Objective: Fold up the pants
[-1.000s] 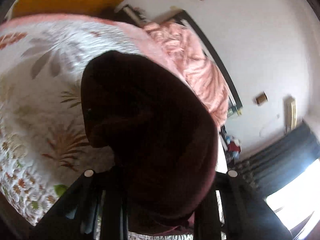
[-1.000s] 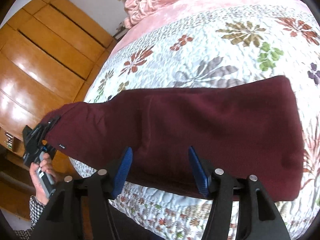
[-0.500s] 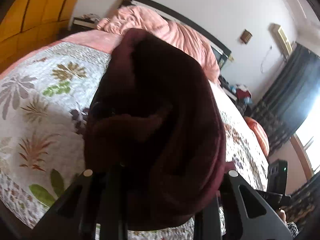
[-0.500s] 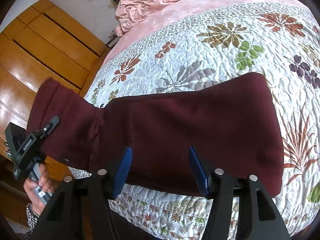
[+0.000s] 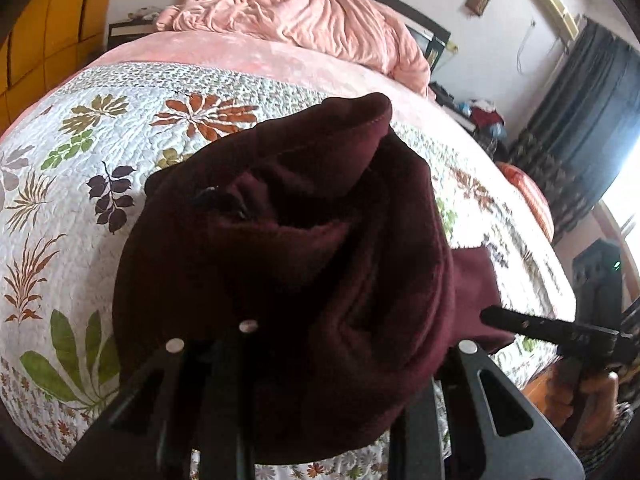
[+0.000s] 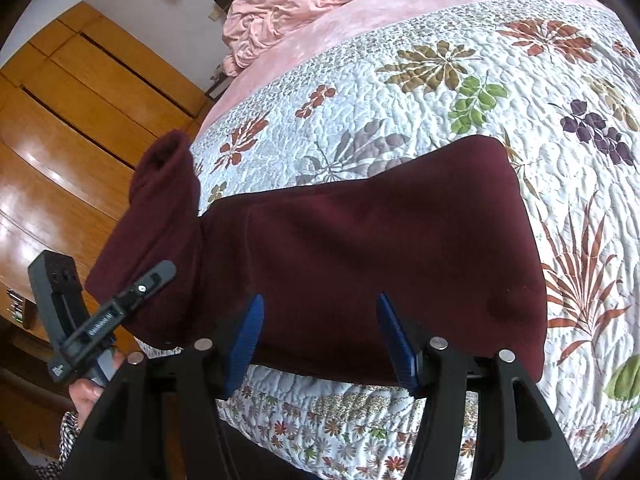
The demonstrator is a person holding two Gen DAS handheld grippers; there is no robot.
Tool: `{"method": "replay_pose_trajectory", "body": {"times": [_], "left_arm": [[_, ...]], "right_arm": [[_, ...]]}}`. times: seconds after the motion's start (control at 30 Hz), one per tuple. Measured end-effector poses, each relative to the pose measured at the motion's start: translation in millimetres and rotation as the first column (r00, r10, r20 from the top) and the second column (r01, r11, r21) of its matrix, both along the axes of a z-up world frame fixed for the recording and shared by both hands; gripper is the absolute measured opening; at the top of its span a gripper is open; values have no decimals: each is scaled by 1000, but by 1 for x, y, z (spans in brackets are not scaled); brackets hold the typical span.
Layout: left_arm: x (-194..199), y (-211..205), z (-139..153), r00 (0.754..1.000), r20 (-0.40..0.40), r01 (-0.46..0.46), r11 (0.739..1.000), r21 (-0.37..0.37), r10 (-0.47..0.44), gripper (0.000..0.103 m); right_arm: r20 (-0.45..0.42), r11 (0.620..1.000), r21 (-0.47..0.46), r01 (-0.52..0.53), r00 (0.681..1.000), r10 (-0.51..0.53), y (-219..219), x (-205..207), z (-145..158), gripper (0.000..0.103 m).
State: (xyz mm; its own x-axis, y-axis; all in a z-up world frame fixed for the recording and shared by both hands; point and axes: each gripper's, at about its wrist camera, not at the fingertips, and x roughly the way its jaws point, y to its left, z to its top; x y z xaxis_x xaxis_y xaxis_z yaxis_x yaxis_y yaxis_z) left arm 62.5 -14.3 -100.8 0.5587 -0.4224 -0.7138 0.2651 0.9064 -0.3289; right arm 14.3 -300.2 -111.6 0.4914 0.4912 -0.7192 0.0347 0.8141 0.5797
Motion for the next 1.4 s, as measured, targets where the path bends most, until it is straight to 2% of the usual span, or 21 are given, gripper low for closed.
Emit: {"method": "replay_pose_trajectory", "body": {"times": [0.23, 0.33, 0.37, 0.4, 0.43, 0.47, 0.53, 0.7, 0.8, 0.9, 0.97, 1.07, 1.13, 1.2, 1.27, 1.33, 1.4], "left_arm": [[3, -15, -14, 998, -38, 45, 997, 69, -43, 26], [4, -15, -18, 997, -61, 47, 997, 59, -43, 30], [3, -15, -18, 997, -63, 58, 997, 59, -54, 34], [1, -16, -16, 995, -66, 79, 996, 48, -75, 50], [1, -16, -15, 991, -85, 106, 994, 16, -104, 62], [0, -14, -10, 983, -120, 134, 990, -47, -138, 83], [-5, -6, -1, 975, -138, 153, 977, -145, -173, 86], [-17, 26, 14, 983, -101, 129, 965, -230, -156, 87], [-16, 45, 9, 992, -109, 47, 985, -164, -66, 87], [-6, 55, -5, 990, -136, -36, 999, -20, 33, 87], [2, 52, -21, 985, -166, -43, 995, 89, 57, 87], [5, 47, -33, 987, -157, -1, 983, 182, 30, 87], [3, 48, -30, 990, -135, 0, 980, 198, 27, 88], [2, 55, -26, 990, -133, -21, 988, 154, 42, 88], [0, 66, -21, 988, -132, -68, 991, 117, 83, 88], [1, 77, -20, 985, -128, -100, 987, 127, 116, 88], [-2, 83, -18, 984, -118, -117, 982, 146, 135, 88]], "right_arm": [[-16, 1000, 1, 4, 1000, -4, -2, 1, -7, 60], [-43, 1000, -8, 5, 999, -6, -2, 3, -16, 60], [-46, 1000, -14, 2, 999, -3, -2, 3, -17, 60], [-50, 1000, -21, -2, 999, 1, -1, 4, -19, 60], [-51, 1000, -25, -5, 999, 4, 0, 4, -19, 60], [-51, 1000, -28, -7, 999, 5, 0, 4, -20, 60], [-52, 1000, -25, -7, 999, 6, 0, 4, -21, 61], [-34, 1000, -25, 1, 999, -2, 1, 2, -12, 62], [-45, 998, -57, -17, 999, 14, 6, 3, -10, 63], [-94, 994, -105, -38, 995, 28, 12, 6, -22, 63], [-90, 988, -143, -53, 995, 40, 17, 6, -22, 64], [-77, 983, -176, -46, 997, 33, 25, 7, -8, 65], [17, 983, -159, -87, 996, 91, 41, 4, 17, 65], [75, 972, -146, -182, 978, 194, 65, 2, 36, 65], [98, 957, -129, -258, 957, 272, 86, 2, 44, 65], [110, 939, -128, -318, 937, 332, 108, 4, 46, 65], [98, 929, -156, -336, 931, 353, 121, 8, 44, 65]]}}
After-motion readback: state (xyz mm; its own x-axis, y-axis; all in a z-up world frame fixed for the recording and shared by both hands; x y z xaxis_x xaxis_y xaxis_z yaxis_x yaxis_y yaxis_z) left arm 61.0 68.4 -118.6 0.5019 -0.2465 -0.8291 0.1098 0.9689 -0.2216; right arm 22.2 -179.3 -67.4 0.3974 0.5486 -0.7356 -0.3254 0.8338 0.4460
